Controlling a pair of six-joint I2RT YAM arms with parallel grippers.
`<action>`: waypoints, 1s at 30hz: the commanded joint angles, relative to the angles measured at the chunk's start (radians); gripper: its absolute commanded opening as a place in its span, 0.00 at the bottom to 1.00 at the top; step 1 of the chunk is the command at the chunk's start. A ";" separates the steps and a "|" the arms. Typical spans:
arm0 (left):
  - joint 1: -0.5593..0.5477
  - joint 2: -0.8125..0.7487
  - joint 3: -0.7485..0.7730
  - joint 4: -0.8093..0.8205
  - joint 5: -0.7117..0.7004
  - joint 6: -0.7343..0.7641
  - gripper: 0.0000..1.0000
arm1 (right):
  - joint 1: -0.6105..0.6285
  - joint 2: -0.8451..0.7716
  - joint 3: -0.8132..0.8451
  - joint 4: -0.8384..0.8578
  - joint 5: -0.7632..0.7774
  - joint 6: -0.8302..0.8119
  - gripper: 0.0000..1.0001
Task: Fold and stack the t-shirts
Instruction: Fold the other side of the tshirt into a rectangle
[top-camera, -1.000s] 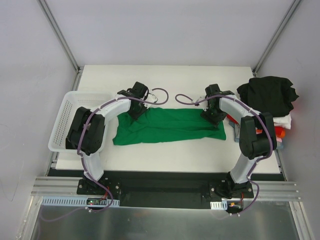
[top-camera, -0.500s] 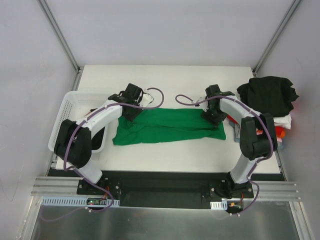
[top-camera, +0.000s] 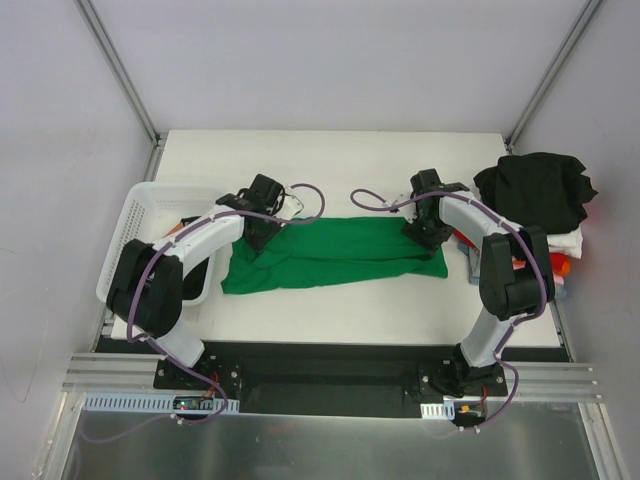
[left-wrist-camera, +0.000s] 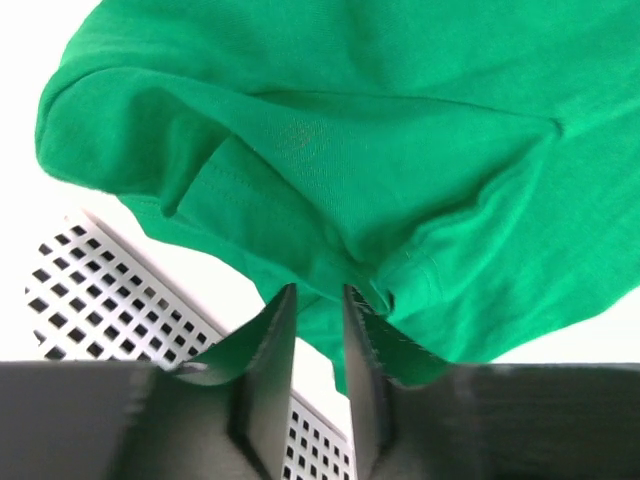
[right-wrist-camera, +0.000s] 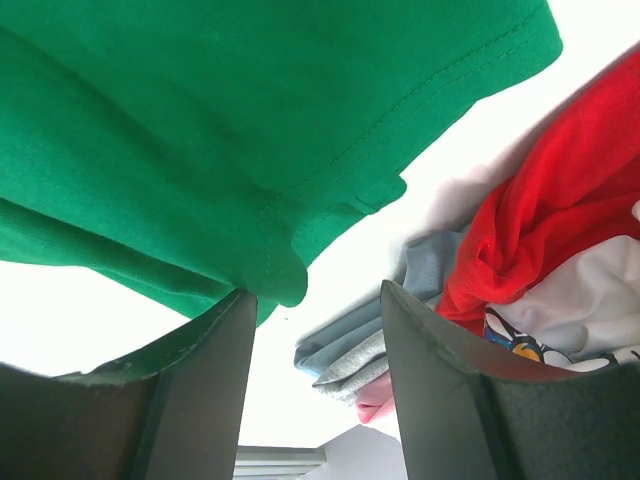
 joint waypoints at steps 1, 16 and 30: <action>0.002 0.045 0.036 0.002 -0.036 0.006 0.31 | 0.008 -0.051 -0.011 -0.002 0.009 -0.001 0.56; 0.005 0.046 -0.031 0.044 -0.050 0.014 0.21 | 0.009 -0.051 -0.022 -0.002 0.013 -0.003 0.55; 0.009 -0.005 -0.146 0.061 -0.052 -0.019 0.00 | 0.005 -0.045 -0.020 0.004 0.019 -0.006 0.55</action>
